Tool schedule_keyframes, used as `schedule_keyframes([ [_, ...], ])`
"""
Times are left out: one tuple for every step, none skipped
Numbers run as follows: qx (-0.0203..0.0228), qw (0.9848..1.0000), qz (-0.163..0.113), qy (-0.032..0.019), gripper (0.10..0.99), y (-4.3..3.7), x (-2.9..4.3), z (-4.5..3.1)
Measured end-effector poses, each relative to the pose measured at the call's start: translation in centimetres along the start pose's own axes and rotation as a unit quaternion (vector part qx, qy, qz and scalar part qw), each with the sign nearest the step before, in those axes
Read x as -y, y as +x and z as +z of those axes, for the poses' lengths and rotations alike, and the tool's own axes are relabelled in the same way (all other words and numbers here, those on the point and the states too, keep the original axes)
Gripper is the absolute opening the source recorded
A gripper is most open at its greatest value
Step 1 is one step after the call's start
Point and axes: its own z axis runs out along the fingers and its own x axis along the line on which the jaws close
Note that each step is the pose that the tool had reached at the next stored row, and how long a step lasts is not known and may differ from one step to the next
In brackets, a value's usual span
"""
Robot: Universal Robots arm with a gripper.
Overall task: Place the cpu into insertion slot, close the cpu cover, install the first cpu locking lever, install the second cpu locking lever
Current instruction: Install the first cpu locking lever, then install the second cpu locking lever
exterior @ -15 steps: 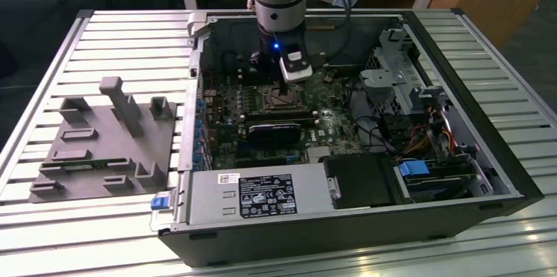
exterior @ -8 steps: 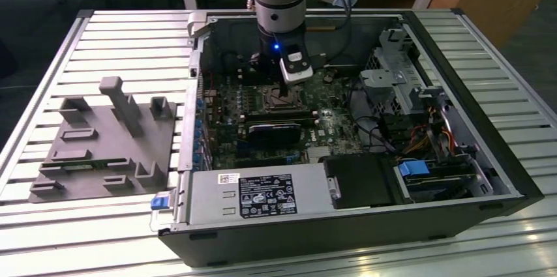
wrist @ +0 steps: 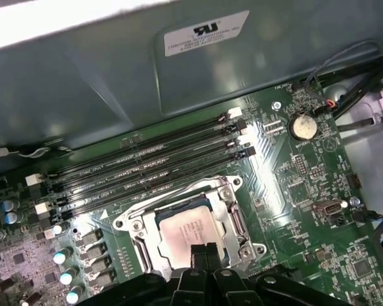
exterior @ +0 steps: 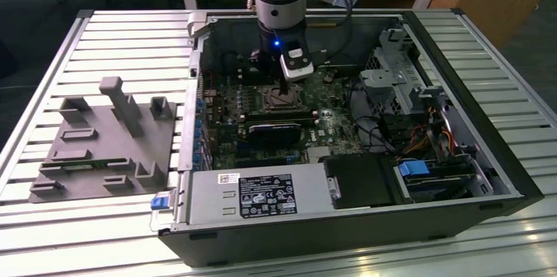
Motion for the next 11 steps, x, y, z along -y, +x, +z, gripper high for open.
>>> schedule_keyframes([
  [0.0,1.0,0.0,0.0,0.102,-0.01,-0.01,-0.12],
  [0.0,1.0,0.0,0.0,0.102,-0.02,-0.02,-0.25],
  [0.0,1.0,0.0,0.0,0.102,-0.03,-0.03,-0.38],
  [0.0,1.0,0.0,0.0,0.102,-0.04,-0.04,-0.47],
  [0.0,1.0,0.0,-0.0001,0.102,-0.04,-0.05,-0.48],
  [0.0,1.0,0.0,0.0,0.102,-0.04,-0.05,-0.5],
  [0.0,1.0,0.0,0.0,0.102,-0.05,-0.05,-0.51],
  [0.0,1.0,0.0,0.0,0.102,-0.05,-0.05,-0.51],
  [0.0,1.0,0.0,0.0,0.102,-0.05,-0.05,-0.52],
  [0.0,1.0,0.0,0.0,0.102,-0.05,-0.05,-0.52],
  [0.0,1.0,0.0,-0.0001,0.102,-0.04,-0.05,-0.52],
])
